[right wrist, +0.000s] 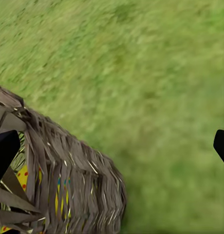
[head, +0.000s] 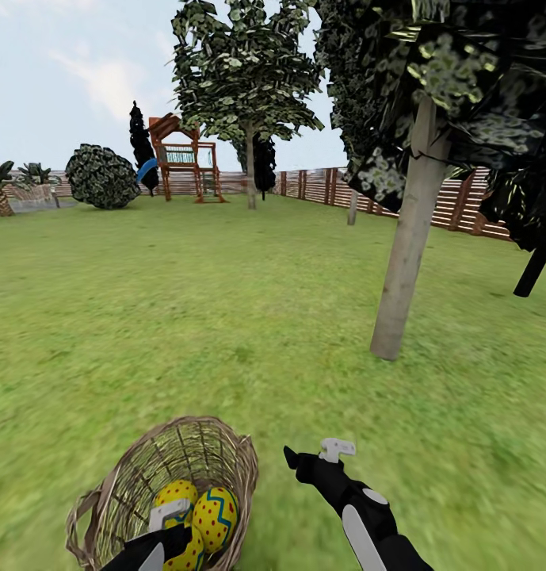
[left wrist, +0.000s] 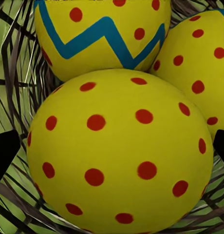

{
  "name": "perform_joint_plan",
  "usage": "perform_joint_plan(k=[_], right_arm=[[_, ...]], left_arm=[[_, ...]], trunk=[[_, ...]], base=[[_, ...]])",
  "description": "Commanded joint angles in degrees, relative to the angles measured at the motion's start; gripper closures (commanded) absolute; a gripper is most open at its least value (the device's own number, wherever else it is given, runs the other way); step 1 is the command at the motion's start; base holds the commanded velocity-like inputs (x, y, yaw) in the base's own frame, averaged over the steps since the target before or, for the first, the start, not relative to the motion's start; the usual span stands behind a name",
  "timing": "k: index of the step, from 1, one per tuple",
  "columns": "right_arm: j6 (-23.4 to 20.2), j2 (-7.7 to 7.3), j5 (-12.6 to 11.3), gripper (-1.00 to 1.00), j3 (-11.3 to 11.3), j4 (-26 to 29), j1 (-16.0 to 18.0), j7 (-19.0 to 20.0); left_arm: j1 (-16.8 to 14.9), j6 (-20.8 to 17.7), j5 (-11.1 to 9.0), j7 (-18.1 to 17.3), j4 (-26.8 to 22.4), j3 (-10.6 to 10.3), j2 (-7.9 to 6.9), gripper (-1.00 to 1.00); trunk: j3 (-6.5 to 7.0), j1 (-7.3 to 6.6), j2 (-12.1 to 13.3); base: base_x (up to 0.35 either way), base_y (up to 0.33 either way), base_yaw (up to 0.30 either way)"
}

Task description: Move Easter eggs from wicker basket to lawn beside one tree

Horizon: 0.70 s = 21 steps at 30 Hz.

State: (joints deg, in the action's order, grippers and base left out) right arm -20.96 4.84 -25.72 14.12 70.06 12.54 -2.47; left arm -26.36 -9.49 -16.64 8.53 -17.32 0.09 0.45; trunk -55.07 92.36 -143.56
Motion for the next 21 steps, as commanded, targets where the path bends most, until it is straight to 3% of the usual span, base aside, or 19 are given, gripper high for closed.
perform_joint_plan(k=[1,21], right_arm=[[-0.2,0.00,-0.5,-1.00,0.0,0.1,0.0,-0.3],[-0.2,0.00,-0.5,-1.00,0.0,0.1,0.0,-0.3]], left_arm=[[0.0,-0.3,-0.3,0.3,-0.2,0.0,0.00,-1.00],[0.0,-0.4,-0.4,0.2,-0.2,0.0,-0.01,-1.00]], trunk=[[-0.06,-0.01,0.0],[-1.61,0.17,-0.1]], base=[[0.000,0.000,0.000],[0.000,0.000,0.000]])
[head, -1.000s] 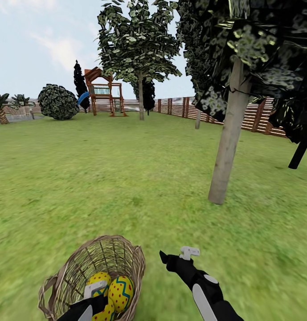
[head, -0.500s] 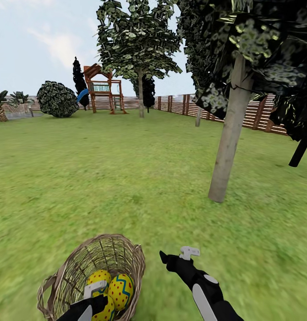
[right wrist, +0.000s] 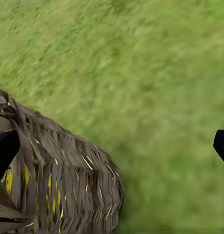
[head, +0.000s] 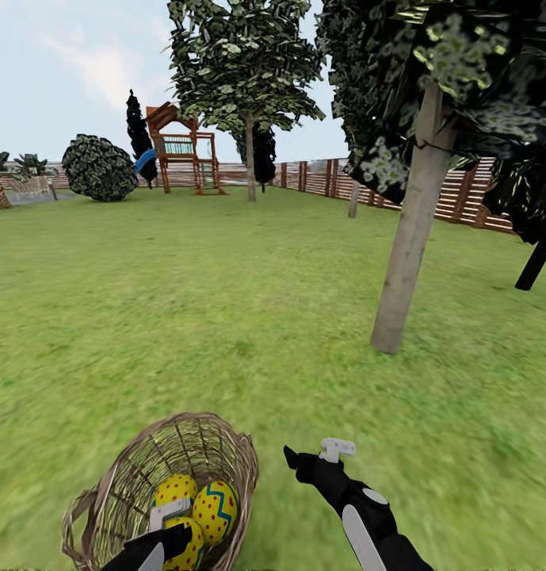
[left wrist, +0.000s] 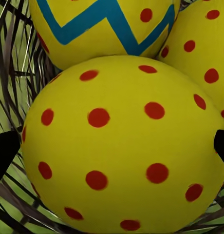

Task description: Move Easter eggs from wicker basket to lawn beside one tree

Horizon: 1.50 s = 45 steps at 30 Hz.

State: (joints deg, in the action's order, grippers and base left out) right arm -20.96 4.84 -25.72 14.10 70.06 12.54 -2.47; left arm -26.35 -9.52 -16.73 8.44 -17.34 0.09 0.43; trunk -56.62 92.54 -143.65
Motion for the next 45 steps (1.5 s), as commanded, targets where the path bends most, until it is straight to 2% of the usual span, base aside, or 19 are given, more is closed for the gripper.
perform_joint_plan(k=[1,9,11,22,25,33,39,45], right_arm=[[-0.2,0.00,-0.5,-1.00,0.0,0.1,0.0,-0.3],[-0.2,0.00,-0.5,-1.00,0.0,0.1,0.0,-0.3],[-0.2,0.00,-0.5,-1.00,0.0,0.1,0.0,-0.3],[-0.2,0.00,-0.5,-1.00,0.0,0.1,0.0,-0.3],[-0.2,0.00,-0.5,-1.00,0.0,0.1,0.0,-0.3],[-0.2,0.00,-0.5,-1.00,0.0,0.1,0.0,-0.3],[-0.2,0.00,-0.5,-1.00,0.0,0.1,0.0,-0.3],[-0.2,0.00,-0.5,-1.00,0.0,0.1,0.0,-0.3]], left_arm=[[0.0,-0.3,-0.3,0.3,-0.1,0.0,0.01,-1.00],[0.0,-0.3,-0.3,0.3,-0.1,0.0,0.01,-1.00],[0.0,-0.3,-0.3,0.3,-0.1,0.0,0.01,-1.00],[0.0,-0.3,-0.3,0.3,-0.1,0.0,0.01,-1.00],[0.1,-0.3,-0.3,0.3,-0.1,0.0,0.03,-1.00],[0.0,-0.3,-0.3,0.2,-0.3,0.1,0.09,-1.00],[0.0,-0.4,-0.3,-2.5,-0.2,0.1,0.06,-1.00],[0.1,-0.3,-0.3,-2.8,-0.2,0.1,0.07,-1.00]], trunk=[[-0.28,0.01,0.0],[-0.51,0.04,-0.1],[-0.95,0.09,-0.1],[-0.95,0.09,-0.1],[-1.61,0.17,-0.1],[-1.61,0.17,-0.1],[-1.61,0.17,-0.1],[-1.84,0.19,-0.1]], base=[[0.000,0.000,0.000],[0.000,0.000,0.000],[0.000,0.000,0.000],[0.000,0.000,0.000],[0.000,0.000,0.000],[0.000,0.000,0.000],[0.000,0.000,0.000],[0.000,0.000,0.000]])
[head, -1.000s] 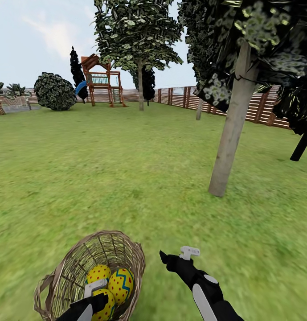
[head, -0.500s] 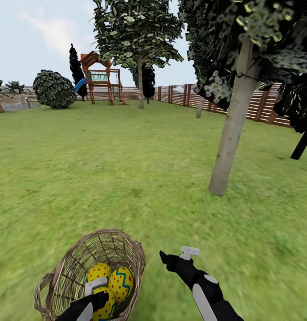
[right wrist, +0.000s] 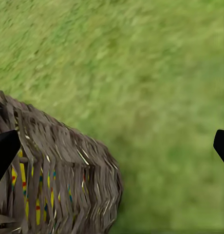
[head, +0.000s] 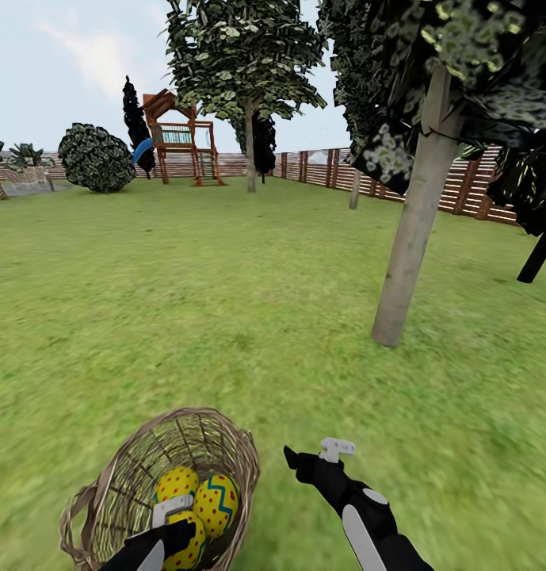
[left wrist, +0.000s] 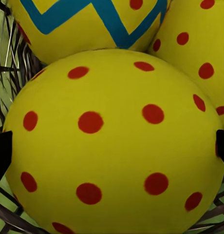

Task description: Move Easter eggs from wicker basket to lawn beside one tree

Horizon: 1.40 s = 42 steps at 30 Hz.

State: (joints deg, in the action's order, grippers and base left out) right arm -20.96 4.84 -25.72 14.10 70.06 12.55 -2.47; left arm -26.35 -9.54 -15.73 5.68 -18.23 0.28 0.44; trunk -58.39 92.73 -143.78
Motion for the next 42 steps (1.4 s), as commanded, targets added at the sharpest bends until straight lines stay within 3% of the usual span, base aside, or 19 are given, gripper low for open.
perform_joint_plan(k=[1,11,12,42], right_arm=[[-0.2,-0.01,-0.5,-1.00,0.0,0.1,0.0,-0.3],[-0.2,-0.04,-0.5,-1.00,0.0,0.1,0.0,-0.3],[-0.2,-0.03,-0.5,-1.00,0.0,0.1,0.0,-0.3],[-0.2,-0.01,-0.5,-1.00,0.0,0.1,0.0,-0.3]], left_arm=[[0.1,-0.3,-1.3,0.0,0.7,-0.1,0.05,-1.00],[0.1,0.1,-1.3,0.0,0.5,-0.1,0.09,-1.00],[0.1,0.1,-1.3,0.0,0.5,-0.1,0.09,1.00],[0.1,0.0,-1.3,-0.2,0.5,-0.1,0.09,1.00]], trunk=[[-0.06,0.00,0.0],[-0.06,0.00,0.0],[-0.06,0.00,0.0],[-0.06,0.00,0.0]], base=[[0.000,0.000,0.000],[0.000,0.000,0.000],[0.000,0.000,0.000],[0.000,0.000,0.000]])
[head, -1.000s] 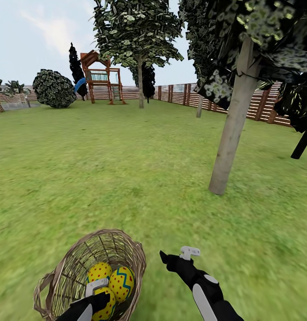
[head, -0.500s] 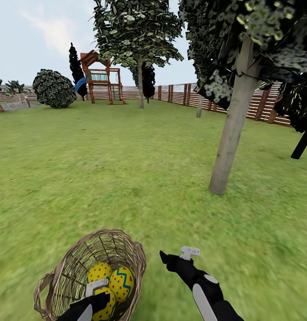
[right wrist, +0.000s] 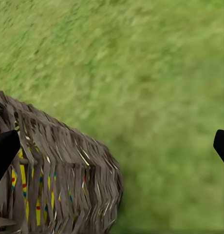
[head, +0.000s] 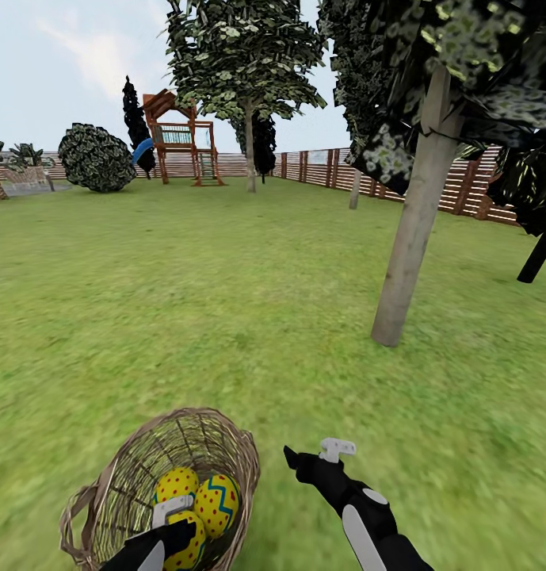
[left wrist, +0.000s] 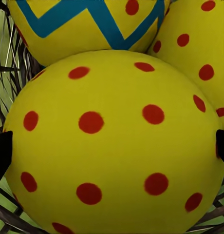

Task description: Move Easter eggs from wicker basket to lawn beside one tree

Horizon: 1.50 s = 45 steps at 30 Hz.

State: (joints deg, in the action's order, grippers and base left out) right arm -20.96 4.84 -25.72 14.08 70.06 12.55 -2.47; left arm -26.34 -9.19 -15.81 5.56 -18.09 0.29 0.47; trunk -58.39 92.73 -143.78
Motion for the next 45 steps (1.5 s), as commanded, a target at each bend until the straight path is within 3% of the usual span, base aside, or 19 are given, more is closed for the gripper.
perform_joint_plan(k=[1,16,21,32,45], right_arm=[[-0.2,0.00,-0.5,-1.00,0.0,0.1,0.0,-0.3],[-0.2,0.00,-0.5,-1.00,0.1,0.1,0.0,-0.3],[-0.2,0.00,-0.5,-1.00,0.1,0.1,0.0,-0.3],[-0.2,0.00,-0.5,-1.00,0.0,0.1,0.0,-0.3],[-0.2,0.00,-0.5,-1.00,0.0,0.0,0.0,-0.3]], left_arm=[[0.1,-0.3,-1.2,-0.1,0.3,-0.1,0.06,1.00],[0.1,-0.6,-1.2,-0.1,0.3,-0.2,-0.03,1.00],[0.1,-0.6,-1.2,-0.1,0.3,-0.3,-0.03,1.00],[0.2,-0.5,-1.2,-0.1,0.3,-0.3,-0.03,1.00],[0.2,-0.3,-1.2,-0.2,0.2,-0.3,-0.03,1.00]], trunk=[[-0.06,0.00,0.0],[3.26,-0.39,0.2],[3.26,-0.39,0.2],[5.70,-0.67,0.3],[6.58,-0.77,0.4]], base=[[0.000,0.000,0.000],[0.000,0.000,0.000],[0.000,0.000,0.000],[0.000,0.000,0.000],[0.000,0.000,0.000]])
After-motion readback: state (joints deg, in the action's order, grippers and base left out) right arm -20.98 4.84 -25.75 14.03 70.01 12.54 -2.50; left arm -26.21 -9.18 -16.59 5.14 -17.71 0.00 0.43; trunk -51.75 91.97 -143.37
